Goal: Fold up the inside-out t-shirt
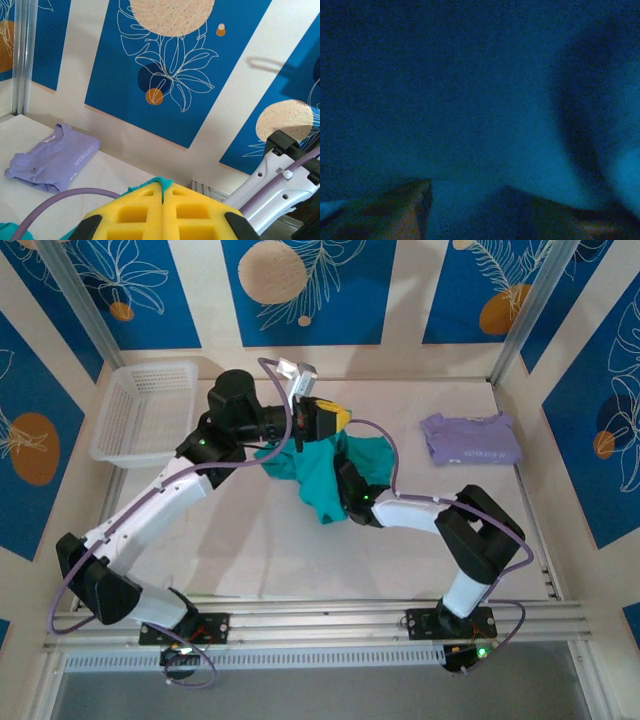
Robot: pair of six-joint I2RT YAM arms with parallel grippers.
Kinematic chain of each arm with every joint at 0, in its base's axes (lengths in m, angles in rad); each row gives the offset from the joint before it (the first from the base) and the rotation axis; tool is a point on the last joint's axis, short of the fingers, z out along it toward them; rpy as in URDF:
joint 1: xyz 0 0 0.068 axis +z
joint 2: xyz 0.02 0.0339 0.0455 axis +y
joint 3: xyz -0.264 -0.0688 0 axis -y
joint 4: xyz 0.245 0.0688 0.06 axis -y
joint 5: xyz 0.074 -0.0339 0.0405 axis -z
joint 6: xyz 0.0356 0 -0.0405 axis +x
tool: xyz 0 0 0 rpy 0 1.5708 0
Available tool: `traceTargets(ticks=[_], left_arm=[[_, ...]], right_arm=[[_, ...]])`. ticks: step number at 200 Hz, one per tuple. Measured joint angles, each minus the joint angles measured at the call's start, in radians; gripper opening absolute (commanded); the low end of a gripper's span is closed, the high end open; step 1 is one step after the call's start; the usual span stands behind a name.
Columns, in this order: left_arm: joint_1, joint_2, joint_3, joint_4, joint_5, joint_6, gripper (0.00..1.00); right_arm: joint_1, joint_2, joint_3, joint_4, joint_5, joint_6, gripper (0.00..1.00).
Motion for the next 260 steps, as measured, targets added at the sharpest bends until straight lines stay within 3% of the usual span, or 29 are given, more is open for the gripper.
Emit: traceTargets(ticks=[30,92,131,175,198,221,260], left_arm=[[-0.021,0.011,0.027,-0.05,0.004,0.016,0.0],[-0.043,-0.014,0.03,-0.103,0.014,0.008,0.0],[-0.043,-0.093,0.03,-0.12,-0.019,0.017,0.0],[-0.049,-0.129,0.03,-0.2,-0.13,0.087,0.0],[-0.055,-0.128,0.028,-0.198,-0.119,0.093,0.0],[-0.055,-0.117,0.028,-0.187,-0.082,0.08,0.0],[-0.055,-0.095,0.015,-0.182,-0.04,0.047,0.0]], right_arm=[[-0.004,0.093,0.123,-0.038,0.008,-0.023,0.63],[-0.098,0.282,0.441,-0.31,0.104,0.04,0.63],[-0.138,0.293,0.46,-0.435,0.136,0.047,0.64],[-0.16,0.237,0.373,-0.441,0.133,-0.002,0.68],[-0.171,0.222,0.362,-0.442,0.121,-0.031,0.71],[-0.172,0.248,0.398,-0.449,0.114,-0.06,0.81],[-0.184,0.368,0.558,-0.511,0.111,-0.077,0.82]])
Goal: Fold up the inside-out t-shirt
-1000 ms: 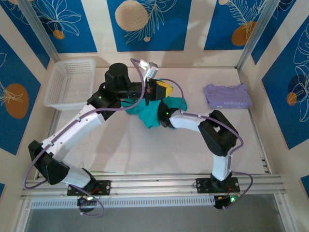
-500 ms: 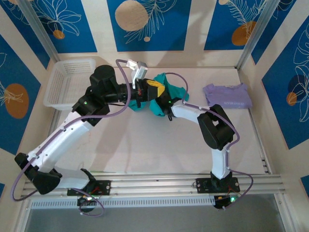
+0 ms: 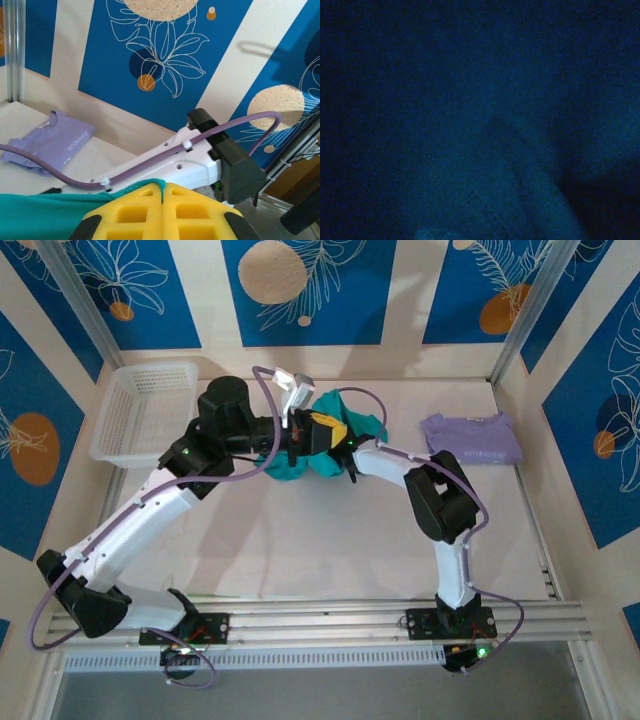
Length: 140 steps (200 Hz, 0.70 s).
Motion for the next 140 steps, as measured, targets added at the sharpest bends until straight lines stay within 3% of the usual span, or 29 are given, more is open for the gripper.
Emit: traceTargets(ticks=[27,48,72,102,121,140], left_arm=[[0.002,0.003,-0.007,0.014,-0.008,-0.015,0.0],[0.004,0.003,-0.013,0.013,-0.069,-0.011,0.0],[0.004,-0.011,-0.013,-0.002,-0.214,0.029,0.0],[0.002,-0.045,-0.014,-0.04,-0.414,0.098,0.0],[0.002,-0.063,-0.03,-0.046,-0.533,0.131,0.0],[0.007,-0.071,-0.056,-0.047,-0.627,0.152,0.0]], right_arm=[[-0.024,0.06,0.089,-0.086,-0.007,-0.005,0.78],[-0.039,0.09,0.132,-0.157,-0.019,-0.015,0.66],[-0.051,0.113,0.141,-0.242,-0.051,-0.032,0.44],[-0.068,0.116,0.152,-0.311,-0.117,-0.026,0.07],[-0.088,0.109,0.15,-0.317,-0.171,-0.017,0.0],[-0.112,0.075,0.108,-0.302,-0.241,-0.012,0.0]])
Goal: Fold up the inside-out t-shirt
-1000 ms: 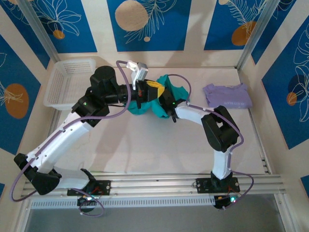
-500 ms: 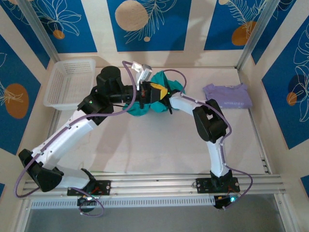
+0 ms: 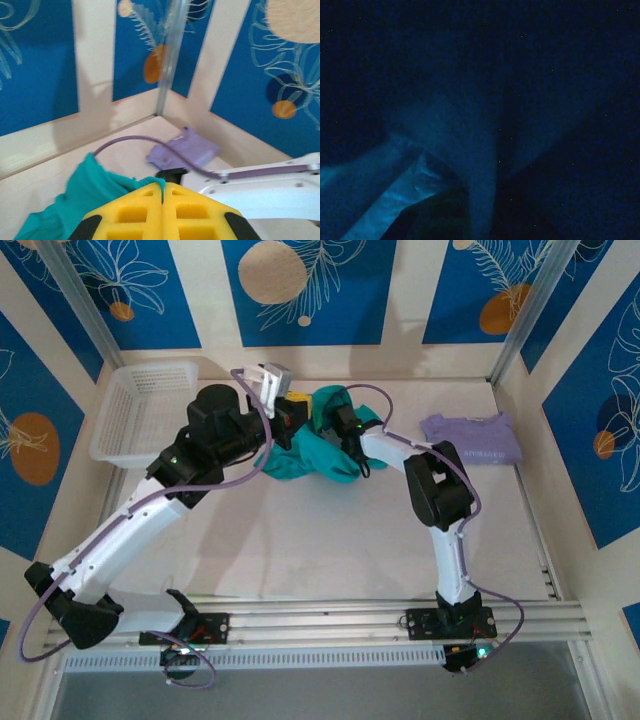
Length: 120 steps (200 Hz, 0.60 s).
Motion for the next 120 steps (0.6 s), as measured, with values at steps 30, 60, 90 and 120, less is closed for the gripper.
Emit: traceTargets(ticks=[30,60,90,120], left_arm=[[0.05,-0.008,-0.051,0.007,-0.088,0.0,0.0],[0.123,-0.011,-0.105,0.019,-0.112,-0.026,0.0],[0.148,-0.011,-0.159,0.032,-0.112,-0.041,0.0],[0.15,-0.011,-0.241,0.069,-0.088,-0.043,0.0]], right_arm=[[-0.032,-0.138,-0.137,0.069,-0.142,0.037,0.0],[-0.071,-0.314,-0.26,0.22,-0.324,0.12,0.0],[-0.118,-0.404,-0.332,0.391,-0.506,0.229,0.0],[-0.158,-0.429,-0.391,0.521,-0.644,0.33,0.0]])
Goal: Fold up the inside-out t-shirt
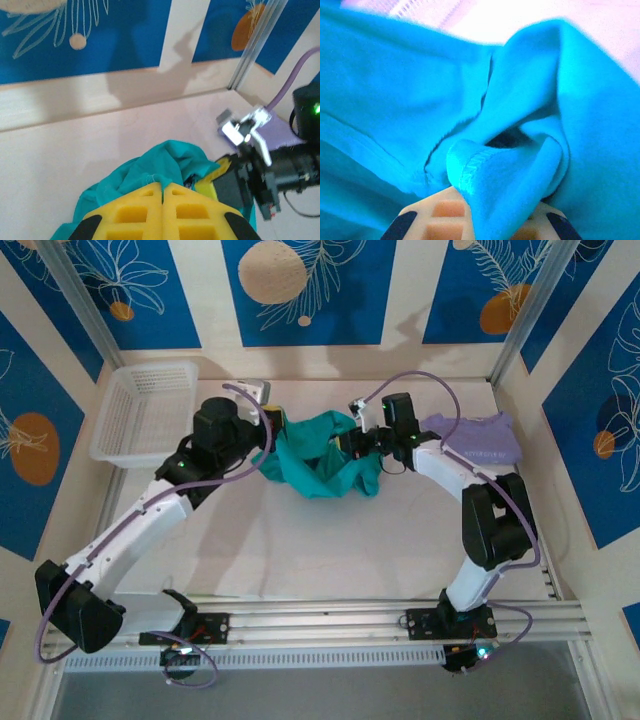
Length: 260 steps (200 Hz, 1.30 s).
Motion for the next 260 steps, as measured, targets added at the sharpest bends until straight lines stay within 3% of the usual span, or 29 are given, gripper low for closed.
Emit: traceTargets(ticks=[33,61,117,128,145,174,201,225,260], left_arm=[[0.0,0.016,-0.061,0.035,0.05,-0.01,0.0],[0.014,0.062,-0.063,0.041,0.031,-0.034,0.0],[0.223,0.137,-0.254,0.081,-0.079,-0.185,0.0],[0.225,0.176,-0.281,0.081,-0.08,-0.192,0.14],[0.217,0.225,-0.311,0.077,-0.056,-0.188,0.4],[0.171,0.196,-0.351,0.085,-0.058,-0.135,0.61],[0.057,0.134,-0.368,0.13,-0.034,-0.024,0.66],[-0.032,0.144,-0.362,0.194,0.051,0.054,0.69],[-0.056,0.233,-0.306,0.208,0.146,0.1,0.62]], right_arm=[[-0.011,-0.002,-0.021,0.096,-0.105,0.085,0.0],[-0.011,-0.011,-0.021,0.15,-0.167,0.116,0.0],[-0.032,-0.152,-0.103,0.162,-0.209,0.073,0.0],[-0.029,-0.151,-0.111,0.162,-0.215,0.059,0.0],[-0.024,-0.141,-0.121,0.154,-0.219,0.039,0.0],[-0.018,-0.126,-0.121,0.136,-0.218,0.006,0.0],[-0.014,-0.113,-0.121,0.121,-0.217,-0.011,0.0],[-0.013,-0.104,-0.121,0.112,-0.214,-0.019,0.0],[-0.013,-0.104,-0.121,0.098,-0.211,-0.027,0.0]])
